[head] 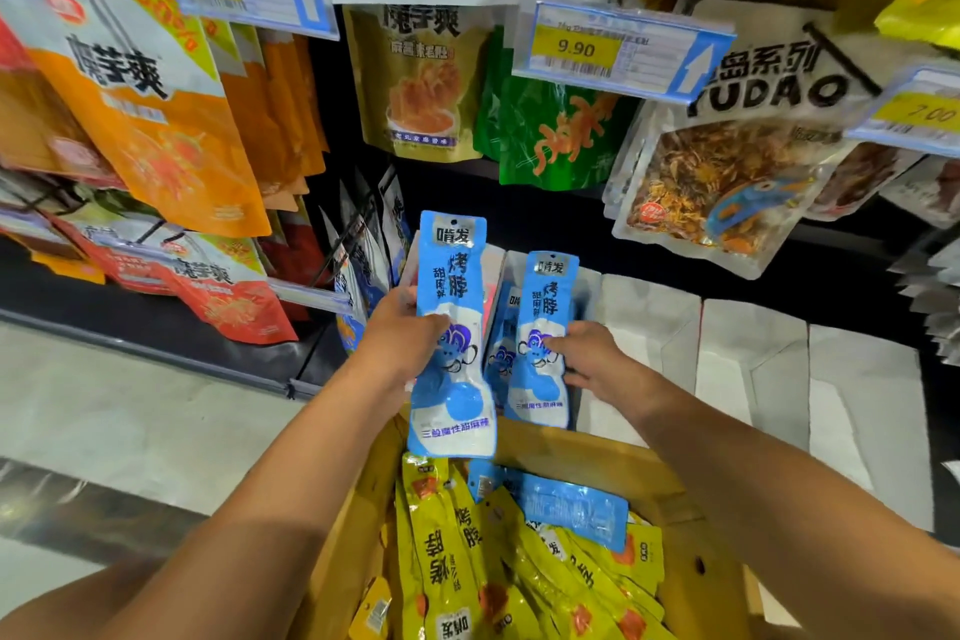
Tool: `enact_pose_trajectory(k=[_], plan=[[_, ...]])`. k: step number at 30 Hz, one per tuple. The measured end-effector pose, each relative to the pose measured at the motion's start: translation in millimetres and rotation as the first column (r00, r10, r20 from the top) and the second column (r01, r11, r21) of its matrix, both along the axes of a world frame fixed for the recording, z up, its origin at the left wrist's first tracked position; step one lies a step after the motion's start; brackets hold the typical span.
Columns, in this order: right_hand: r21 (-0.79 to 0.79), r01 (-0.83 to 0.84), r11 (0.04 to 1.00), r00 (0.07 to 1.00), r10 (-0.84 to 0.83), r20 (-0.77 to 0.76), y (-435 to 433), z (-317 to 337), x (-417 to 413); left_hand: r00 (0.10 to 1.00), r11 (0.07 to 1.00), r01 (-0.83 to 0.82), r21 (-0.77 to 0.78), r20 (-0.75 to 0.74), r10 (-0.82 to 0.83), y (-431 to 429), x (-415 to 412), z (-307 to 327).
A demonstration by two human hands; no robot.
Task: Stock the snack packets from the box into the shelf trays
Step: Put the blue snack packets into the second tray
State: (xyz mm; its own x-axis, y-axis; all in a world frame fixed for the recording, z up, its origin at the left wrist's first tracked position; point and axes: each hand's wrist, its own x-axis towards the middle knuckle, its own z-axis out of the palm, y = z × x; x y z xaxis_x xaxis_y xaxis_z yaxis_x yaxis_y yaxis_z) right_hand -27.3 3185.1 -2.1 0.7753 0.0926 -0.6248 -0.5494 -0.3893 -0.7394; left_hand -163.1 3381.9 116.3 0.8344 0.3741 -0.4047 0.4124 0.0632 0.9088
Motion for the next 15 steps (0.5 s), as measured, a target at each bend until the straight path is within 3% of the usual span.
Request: enact_pose_trajectory(k=[5,11,15], plan=[[-0.247,-0.009,0.969,0.999,0.021,0.046,27.6,-45.5,30.8,1.000,1.000,-0.013,-0.014,0.028,0.013,2.9,1.5,2.9],[-0.304,0.003,0.953,1.000,0.001,0.010,52.3,-91.4,41.5,0.999,0.999,-0.052,0.008,-0.008,0.053,9.2,4.7,-2.3],[-0.364,-0.080,0.928,0.990,0.116,0.077,59.1,-108.4,45.1,0.996,0.996,-0.091,-0.023,-0.025,0.091,10.5,7.8,-8.9]])
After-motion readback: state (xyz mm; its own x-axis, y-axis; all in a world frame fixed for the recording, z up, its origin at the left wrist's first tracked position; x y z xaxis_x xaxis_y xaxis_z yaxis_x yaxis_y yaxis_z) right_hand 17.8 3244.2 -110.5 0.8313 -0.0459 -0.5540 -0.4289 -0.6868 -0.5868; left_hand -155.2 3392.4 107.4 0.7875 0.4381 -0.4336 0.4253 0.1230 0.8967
